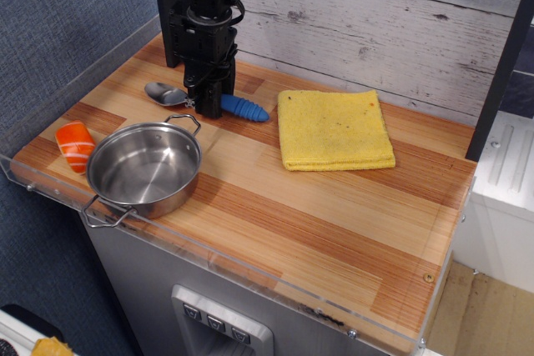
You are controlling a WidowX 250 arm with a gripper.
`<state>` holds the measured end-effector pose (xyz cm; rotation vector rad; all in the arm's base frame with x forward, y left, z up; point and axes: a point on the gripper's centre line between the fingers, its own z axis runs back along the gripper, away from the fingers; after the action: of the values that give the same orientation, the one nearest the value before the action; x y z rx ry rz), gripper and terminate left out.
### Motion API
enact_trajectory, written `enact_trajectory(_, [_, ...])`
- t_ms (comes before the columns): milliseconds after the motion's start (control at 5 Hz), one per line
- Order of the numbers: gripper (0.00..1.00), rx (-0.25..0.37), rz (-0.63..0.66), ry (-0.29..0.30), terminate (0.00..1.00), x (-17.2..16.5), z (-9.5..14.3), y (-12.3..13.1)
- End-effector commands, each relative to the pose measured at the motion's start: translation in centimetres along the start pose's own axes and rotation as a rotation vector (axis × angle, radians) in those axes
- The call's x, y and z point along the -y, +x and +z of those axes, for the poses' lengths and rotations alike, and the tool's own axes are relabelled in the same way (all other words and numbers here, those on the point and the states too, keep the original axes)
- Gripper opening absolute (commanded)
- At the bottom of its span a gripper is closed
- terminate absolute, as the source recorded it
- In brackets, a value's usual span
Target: Move blue spoon to left of towel
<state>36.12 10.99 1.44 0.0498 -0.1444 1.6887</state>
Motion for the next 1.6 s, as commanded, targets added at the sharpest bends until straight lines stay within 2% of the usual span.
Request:
enact_trajectory(0, [1.00,0.015,-0.046,-0.074,0.00,-1.4,1.6,-0.4])
enact_trajectory(400, [1.00,0.023,-0.097,-0.133,0.00,-0.5,4.1,-0.3])
enact_trajectory(600, [1.00,0.001,-0.103,-0.175,0.00,0.1,6.1,-0.6])
enact_trajectory(800, [1.00,0.011,-0.235,-0.136,0.00,-0.6,7.8,-0.6])
enact_trajectory(1000, [1.00,-0.008,-0.464,-0.140,0.00,-1.8,7.6,0.0])
enact_trajectory(1200, [1.00,0.079,-0.738,-0.091,0.00,-3.3,8.7,0.5])
enact_trajectory(1400, [1.00,0.088,-0.983,-0.141,0.00,-4.6,8.4,1.4])
